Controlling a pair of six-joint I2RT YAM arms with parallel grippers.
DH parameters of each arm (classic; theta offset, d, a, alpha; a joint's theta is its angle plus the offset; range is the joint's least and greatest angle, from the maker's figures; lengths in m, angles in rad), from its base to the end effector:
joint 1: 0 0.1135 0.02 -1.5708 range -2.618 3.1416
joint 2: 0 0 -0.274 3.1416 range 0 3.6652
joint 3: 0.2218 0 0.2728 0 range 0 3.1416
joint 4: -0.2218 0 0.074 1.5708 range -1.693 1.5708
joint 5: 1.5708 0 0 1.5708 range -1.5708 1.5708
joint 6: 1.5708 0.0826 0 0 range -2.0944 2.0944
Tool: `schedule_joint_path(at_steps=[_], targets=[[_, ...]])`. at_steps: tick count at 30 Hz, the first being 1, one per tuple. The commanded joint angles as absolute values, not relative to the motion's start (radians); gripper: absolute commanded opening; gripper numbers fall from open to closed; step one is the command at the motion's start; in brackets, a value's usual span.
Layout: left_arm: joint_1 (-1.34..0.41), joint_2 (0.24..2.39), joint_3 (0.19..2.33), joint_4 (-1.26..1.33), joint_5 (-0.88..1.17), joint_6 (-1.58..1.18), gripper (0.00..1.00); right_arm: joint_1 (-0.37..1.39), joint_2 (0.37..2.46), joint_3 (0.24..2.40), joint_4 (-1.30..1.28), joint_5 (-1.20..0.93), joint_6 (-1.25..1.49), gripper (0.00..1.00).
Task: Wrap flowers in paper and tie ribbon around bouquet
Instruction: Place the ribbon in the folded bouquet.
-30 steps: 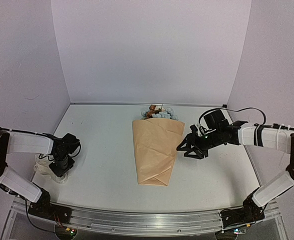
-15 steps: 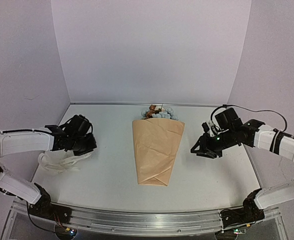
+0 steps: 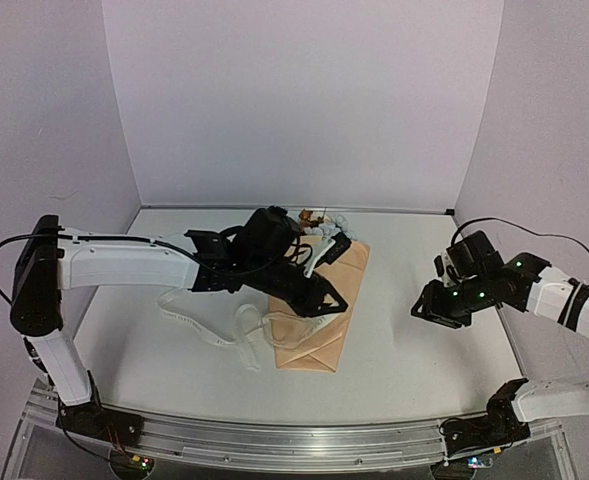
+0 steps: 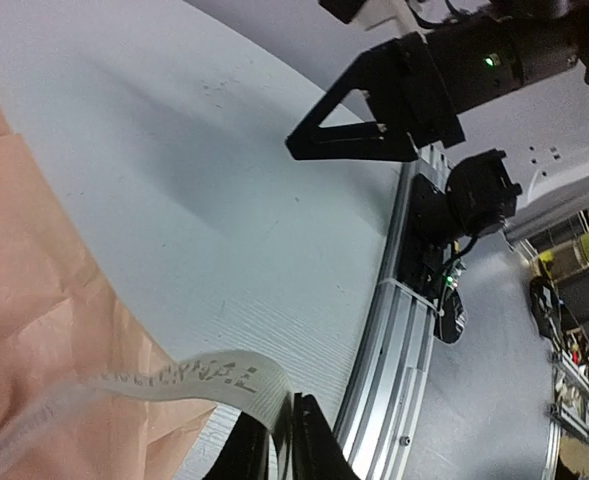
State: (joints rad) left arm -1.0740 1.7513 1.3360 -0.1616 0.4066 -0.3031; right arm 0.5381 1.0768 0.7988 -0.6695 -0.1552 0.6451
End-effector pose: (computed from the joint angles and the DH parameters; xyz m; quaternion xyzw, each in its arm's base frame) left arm 0.1917 -0.4222 0.2488 0.4129 0.7616 -0.4337 0.2478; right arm 0.2109 0.1408 0.2131 0.0270 0.9489 0.2317 0.2126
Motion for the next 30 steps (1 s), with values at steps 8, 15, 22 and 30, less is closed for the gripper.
schedule_joint_path(at_steps=[8,15,22,30], targets=[[-1.091,1.858,1.529,-0.156,0.414,-0.264,0.36,0.540,1.037,0.836,-0.795,-0.105,0.620,0.55],[-0.977,1.628,1.255,-0.143,0.083,-0.492,0.72,0.558,1.071,0.896,-0.851,-0.121,0.545,0.59],[-0.839,1.438,1.065,-0.347,-0.222,-0.778,0.80,0.659,1.192,1.028,-0.843,-0.138,0.411,0.61],[-0.556,1.276,0.841,-0.456,-0.199,-0.954,0.78,0.894,1.537,1.306,-0.766,-0.193,0.226,0.59]])
